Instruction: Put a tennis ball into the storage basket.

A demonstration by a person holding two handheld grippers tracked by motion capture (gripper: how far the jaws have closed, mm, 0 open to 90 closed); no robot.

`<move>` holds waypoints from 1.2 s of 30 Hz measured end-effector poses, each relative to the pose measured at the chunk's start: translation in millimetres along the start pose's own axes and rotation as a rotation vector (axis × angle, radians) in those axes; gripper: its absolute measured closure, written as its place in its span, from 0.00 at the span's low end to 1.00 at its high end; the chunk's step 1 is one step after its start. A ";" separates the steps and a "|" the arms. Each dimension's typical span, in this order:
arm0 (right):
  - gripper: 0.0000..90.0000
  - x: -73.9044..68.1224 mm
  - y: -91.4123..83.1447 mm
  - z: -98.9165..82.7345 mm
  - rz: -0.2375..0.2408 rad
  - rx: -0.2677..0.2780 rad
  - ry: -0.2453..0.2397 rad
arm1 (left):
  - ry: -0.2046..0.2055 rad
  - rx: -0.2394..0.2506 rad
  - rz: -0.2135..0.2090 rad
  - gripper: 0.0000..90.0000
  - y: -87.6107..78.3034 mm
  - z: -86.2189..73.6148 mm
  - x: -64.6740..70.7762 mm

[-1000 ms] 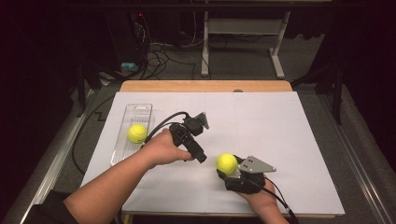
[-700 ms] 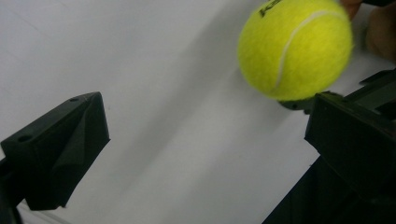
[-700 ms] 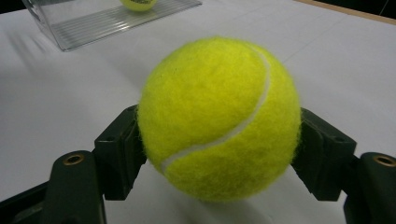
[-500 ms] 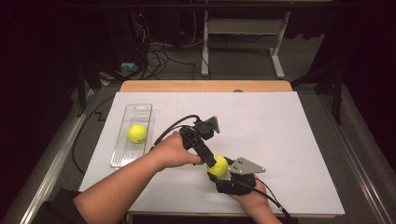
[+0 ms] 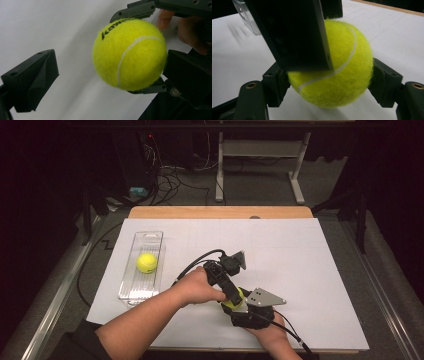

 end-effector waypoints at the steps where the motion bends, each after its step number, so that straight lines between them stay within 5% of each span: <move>1: 0.30 0.0 -0.3 0.2 -0.001 0.001 -0.001 | 0.005 -0.008 -0.002 0.01 1.6 0.5 0.1; 9: 0.30 0.2 -0.9 1.3 -0.005 0.010 -0.001 | 0.009 -0.023 -0.038 0.10 10.7 1.8 2.6; 15: 0.30 0.8 -1.0 0.9 -0.010 0.006 0.003 | 0.027 -0.023 -0.085 0.26 9.0 0.9 4.1; 29: 0.28 0.5 -0.8 1.1 -0.017 0.022 0.002 | 0.033 -0.015 -0.067 0.29 6.5 0.4 6.0; 34: 0.16 1.4 -0.3 0.6 -0.023 0.026 -0.003 | 0.027 -0.012 -0.062 0.29 5.6 0.7 4.9; 36: 0.03 2.7 0.3 -0.7 -0.025 0.017 0.019 | 0.017 -0.007 -0.052 0.29 4.9 0.7 3.7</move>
Point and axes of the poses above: each handheld gripper's, and its own axes: y roughly forward along the jaws, z roughly out of its top, x roughly to its right, the point moved 2 cm from there along y, roughly forward along the jaws, and after that the axes turned 13 degrees about -y, right-handed, at the moved point
